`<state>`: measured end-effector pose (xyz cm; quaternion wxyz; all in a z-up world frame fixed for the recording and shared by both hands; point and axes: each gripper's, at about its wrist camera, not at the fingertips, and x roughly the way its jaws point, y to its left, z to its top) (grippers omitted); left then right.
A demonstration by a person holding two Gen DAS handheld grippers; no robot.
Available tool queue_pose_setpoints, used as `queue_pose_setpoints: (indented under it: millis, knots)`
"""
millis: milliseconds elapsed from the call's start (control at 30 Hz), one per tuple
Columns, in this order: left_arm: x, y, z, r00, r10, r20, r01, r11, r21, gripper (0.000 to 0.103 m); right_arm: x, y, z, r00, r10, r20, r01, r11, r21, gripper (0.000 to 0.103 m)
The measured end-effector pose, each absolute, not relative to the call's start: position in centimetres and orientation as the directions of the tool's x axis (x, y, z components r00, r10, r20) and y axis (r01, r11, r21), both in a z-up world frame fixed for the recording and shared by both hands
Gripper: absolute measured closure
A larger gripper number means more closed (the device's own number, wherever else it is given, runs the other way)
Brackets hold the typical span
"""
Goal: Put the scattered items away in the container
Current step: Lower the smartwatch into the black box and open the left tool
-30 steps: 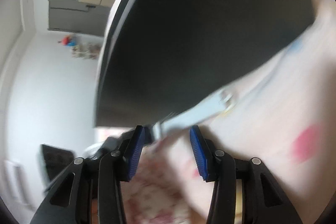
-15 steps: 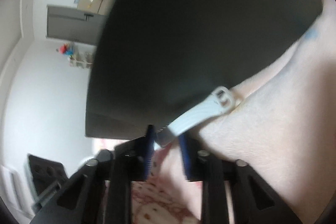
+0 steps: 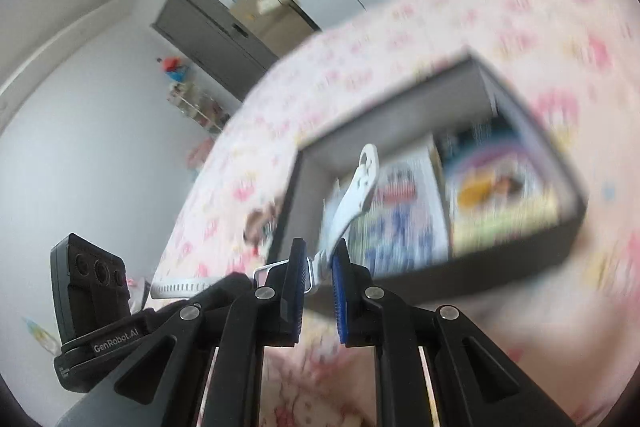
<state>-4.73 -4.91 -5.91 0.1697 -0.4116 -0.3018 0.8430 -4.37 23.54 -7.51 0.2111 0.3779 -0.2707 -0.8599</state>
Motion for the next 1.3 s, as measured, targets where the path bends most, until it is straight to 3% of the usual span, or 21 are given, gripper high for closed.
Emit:
queue_pose_setpoints:
  millis: [167, 333, 767, 1033, 1133, 1167, 1233, 1300]
  knots:
    - [-10.5, -3.5, -6.4, -0.596, 0.502, -0.627, 0.003, -0.780, -0.626, 0.099, -11.5, 21.9, -3.4, -0.589, -0.538, -0.602, 0.135, -0.801, 0.583, 0.092]
    - [-15.9, -2.5, -8.1, -0.558, 0.472, -0.682, 0.073, -0.791, -0.607, 0.099, -17.0, 21.0, -4.1, -0.565, -0.491, -0.663, 0.173, -0.856, 0.487, 0.092]
    - [-22.7, -2.1, -14.8, -0.437, 0.393, -0.809, 0.225, -0.823, -0.521, 0.099, -25.5, 21.0, -11.1, -0.407, -0.502, -0.763, 0.204, -0.865, 0.459, 0.092]
    - [-24.7, -2.7, -17.6, -0.353, 0.380, -0.855, 0.320, -0.810, -0.491, 0.099, -27.6, 21.4, -15.2, -0.306, -0.474, -0.826, 0.131, -0.880, 0.457, 0.091]
    - [-25.1, -3.4, -18.0, -0.338, 0.381, -0.861, 0.355, -0.795, -0.492, 0.088, -27.9, 21.6, -15.7, -0.282, -0.468, -0.838, 0.113, -0.883, 0.455, 0.091]
    - [-25.2, -3.7, -17.9, -0.332, 0.379, -0.864, 0.366, -0.792, -0.488, 0.078, -28.0, 21.6, -15.9, -0.272, -0.456, -0.847, 0.110, -0.889, 0.444, 0.089]
    - [-25.1, -4.2, -17.5, -0.330, 0.363, -0.871, 0.389, -0.788, -0.476, 0.057, -28.1, 21.6, -16.2, -0.248, -0.457, -0.854, 0.103, -0.889, 0.446, 0.072]
    - [-24.5, -4.6, -16.8, -0.348, 0.367, -0.863, 0.390, -0.780, -0.489, 0.056, -27.9, 21.7, -15.6, -0.257, -0.451, -0.855, 0.107, -0.892, 0.439, 0.057]
